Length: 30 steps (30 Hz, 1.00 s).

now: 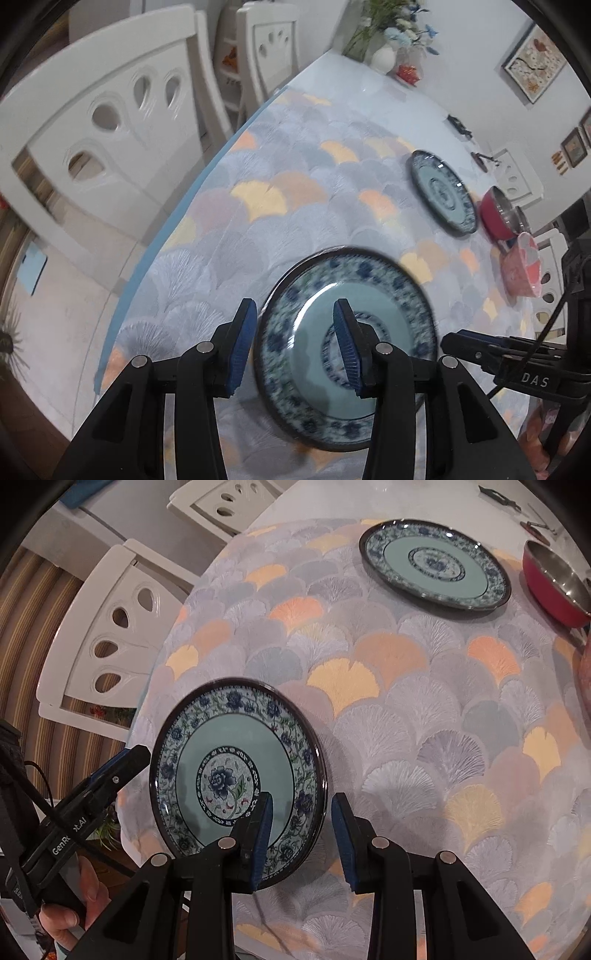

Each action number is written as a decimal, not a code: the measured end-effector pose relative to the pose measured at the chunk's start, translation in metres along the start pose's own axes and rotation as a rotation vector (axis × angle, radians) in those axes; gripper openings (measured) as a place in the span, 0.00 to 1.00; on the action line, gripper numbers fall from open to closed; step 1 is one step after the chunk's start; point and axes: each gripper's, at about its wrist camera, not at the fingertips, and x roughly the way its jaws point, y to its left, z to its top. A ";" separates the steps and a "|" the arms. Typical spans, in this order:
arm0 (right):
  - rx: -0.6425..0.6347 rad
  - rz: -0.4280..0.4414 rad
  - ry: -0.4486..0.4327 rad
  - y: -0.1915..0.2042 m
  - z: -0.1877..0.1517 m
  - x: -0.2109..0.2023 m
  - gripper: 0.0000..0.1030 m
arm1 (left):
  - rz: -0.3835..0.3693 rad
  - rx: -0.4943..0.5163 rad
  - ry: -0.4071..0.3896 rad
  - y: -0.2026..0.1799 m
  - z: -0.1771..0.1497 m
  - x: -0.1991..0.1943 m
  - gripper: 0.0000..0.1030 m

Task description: Organize plates and bowls

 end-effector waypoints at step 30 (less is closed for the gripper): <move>0.311 -0.131 -0.288 -0.139 0.097 -0.084 0.57 | -0.174 0.307 0.024 -0.178 0.158 0.088 0.67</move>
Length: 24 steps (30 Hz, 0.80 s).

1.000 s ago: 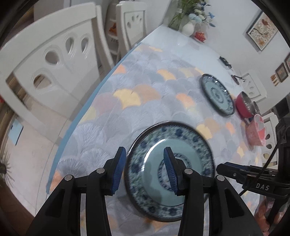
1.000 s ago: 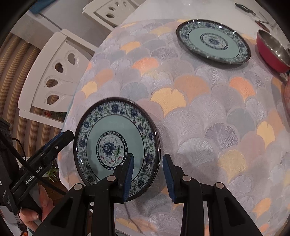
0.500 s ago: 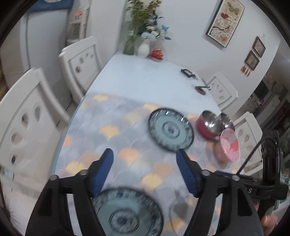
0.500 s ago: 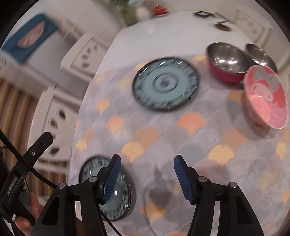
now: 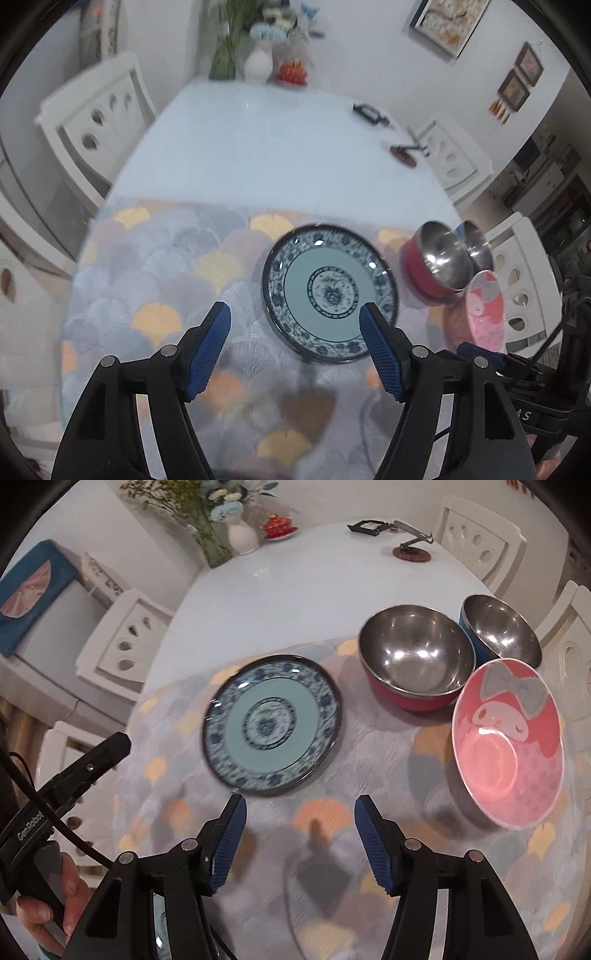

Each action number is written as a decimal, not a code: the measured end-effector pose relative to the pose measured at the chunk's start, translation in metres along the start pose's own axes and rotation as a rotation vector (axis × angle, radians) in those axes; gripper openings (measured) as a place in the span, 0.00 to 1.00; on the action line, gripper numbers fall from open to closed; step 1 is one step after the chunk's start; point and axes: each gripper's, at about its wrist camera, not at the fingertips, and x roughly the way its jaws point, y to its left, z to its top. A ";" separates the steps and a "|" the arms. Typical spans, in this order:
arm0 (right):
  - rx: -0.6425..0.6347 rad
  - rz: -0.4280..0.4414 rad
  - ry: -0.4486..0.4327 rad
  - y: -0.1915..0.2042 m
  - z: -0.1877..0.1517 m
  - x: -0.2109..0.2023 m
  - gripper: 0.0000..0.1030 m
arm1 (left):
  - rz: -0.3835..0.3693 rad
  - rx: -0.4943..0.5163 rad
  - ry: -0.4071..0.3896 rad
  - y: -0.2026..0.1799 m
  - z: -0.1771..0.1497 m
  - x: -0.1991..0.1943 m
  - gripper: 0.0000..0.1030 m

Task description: Organize plates and bowls

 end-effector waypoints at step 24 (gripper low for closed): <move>-0.009 -0.073 0.062 -0.024 0.037 0.104 0.55 | -0.078 -0.012 0.182 0.018 0.019 0.121 0.43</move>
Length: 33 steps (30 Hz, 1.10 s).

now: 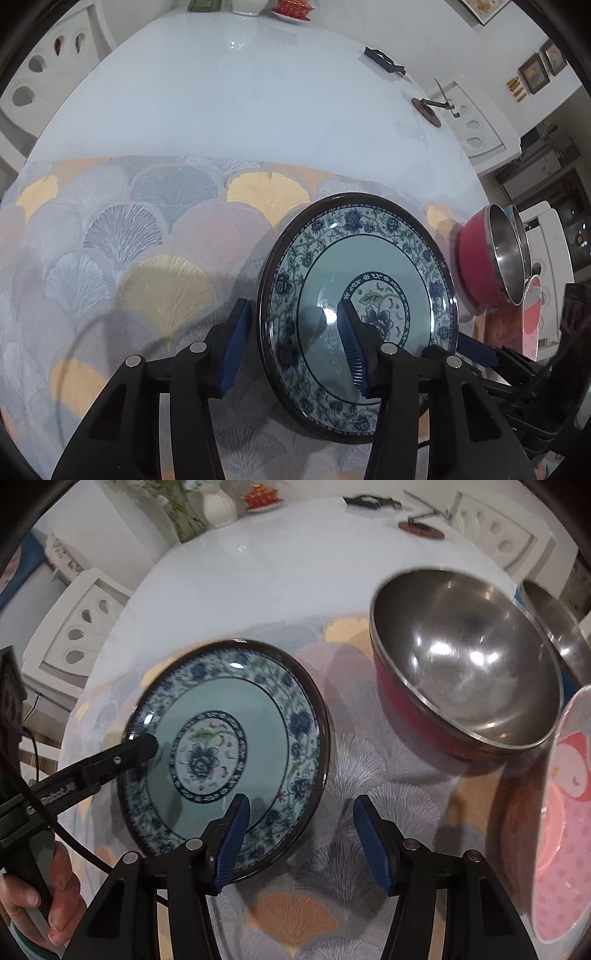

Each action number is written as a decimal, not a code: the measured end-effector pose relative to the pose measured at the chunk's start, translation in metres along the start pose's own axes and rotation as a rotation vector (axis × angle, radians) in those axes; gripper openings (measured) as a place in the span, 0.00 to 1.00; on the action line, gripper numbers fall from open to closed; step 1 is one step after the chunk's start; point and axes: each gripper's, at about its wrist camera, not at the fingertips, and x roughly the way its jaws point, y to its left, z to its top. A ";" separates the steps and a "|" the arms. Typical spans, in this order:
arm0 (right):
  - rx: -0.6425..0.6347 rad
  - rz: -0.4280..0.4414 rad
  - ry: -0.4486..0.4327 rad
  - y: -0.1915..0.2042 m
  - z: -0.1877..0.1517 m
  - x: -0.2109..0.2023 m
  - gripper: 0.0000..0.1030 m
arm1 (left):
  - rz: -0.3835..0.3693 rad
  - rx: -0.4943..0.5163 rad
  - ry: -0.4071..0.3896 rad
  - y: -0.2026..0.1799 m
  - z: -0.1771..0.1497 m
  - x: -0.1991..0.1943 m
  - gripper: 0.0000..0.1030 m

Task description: Organize plates and bowls

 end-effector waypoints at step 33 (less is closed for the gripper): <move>-0.313 -0.047 -0.203 0.036 -0.029 -0.055 0.49 | 0.051 0.116 -0.126 -0.034 -0.048 -0.063 0.38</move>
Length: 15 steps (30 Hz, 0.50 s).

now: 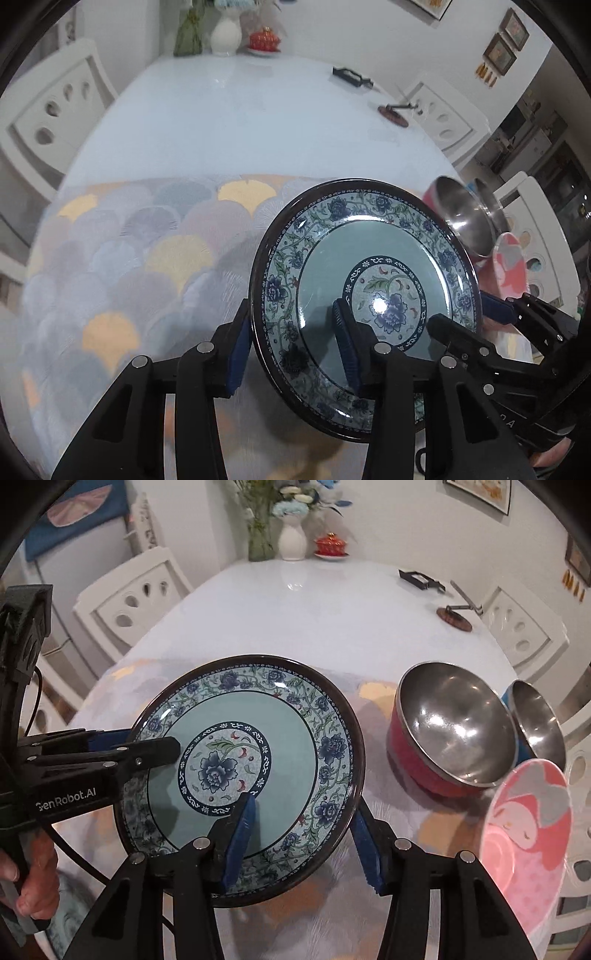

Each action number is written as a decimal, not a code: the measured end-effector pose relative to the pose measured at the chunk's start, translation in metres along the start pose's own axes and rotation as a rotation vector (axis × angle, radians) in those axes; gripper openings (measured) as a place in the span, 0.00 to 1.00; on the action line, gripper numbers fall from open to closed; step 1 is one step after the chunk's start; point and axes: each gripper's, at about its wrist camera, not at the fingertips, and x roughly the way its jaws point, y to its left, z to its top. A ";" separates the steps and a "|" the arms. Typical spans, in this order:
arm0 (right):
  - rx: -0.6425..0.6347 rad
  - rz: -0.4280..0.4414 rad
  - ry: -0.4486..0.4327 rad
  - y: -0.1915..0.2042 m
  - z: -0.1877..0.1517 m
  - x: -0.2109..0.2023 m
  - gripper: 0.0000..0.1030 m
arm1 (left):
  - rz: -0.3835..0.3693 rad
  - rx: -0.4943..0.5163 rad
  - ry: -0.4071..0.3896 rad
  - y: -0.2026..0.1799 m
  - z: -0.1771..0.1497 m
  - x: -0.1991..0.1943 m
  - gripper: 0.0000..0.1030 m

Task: Organize plates and bowls
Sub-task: 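Lift the held plates with both tools and carry them toward another plate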

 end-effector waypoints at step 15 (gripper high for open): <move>-0.136 0.105 -0.130 0.071 -0.046 -0.121 0.49 | 0.079 -0.140 -0.160 0.015 -0.083 -0.138 0.38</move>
